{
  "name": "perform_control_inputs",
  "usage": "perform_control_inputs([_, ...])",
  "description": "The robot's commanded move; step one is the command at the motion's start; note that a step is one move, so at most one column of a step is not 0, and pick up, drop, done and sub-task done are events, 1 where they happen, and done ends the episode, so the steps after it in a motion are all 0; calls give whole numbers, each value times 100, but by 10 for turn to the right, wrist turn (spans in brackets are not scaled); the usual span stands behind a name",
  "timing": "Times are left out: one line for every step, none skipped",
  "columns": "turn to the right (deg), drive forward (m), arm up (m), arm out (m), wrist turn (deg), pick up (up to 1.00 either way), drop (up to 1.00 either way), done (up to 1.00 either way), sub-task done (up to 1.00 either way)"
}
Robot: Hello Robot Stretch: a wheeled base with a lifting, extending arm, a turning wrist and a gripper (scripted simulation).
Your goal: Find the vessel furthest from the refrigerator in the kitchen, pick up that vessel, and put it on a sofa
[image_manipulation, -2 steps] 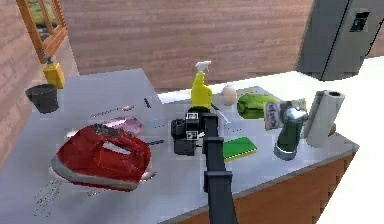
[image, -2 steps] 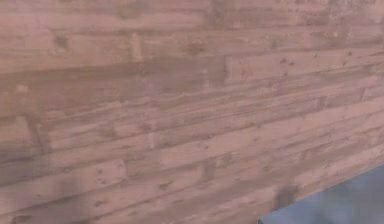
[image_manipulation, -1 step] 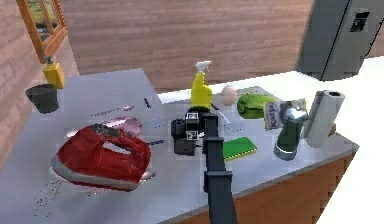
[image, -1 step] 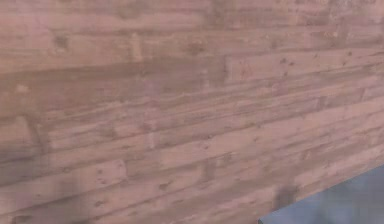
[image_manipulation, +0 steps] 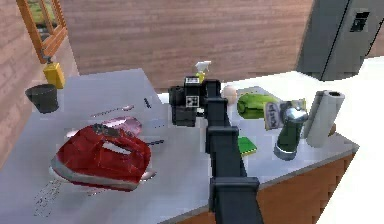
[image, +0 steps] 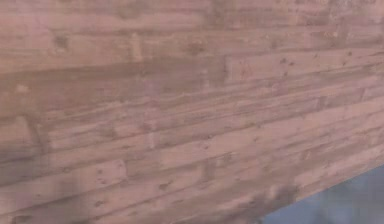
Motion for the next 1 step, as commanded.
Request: perform_control_inputs([0, 0, 6, 0, 0, 0, 0, 0, 0])
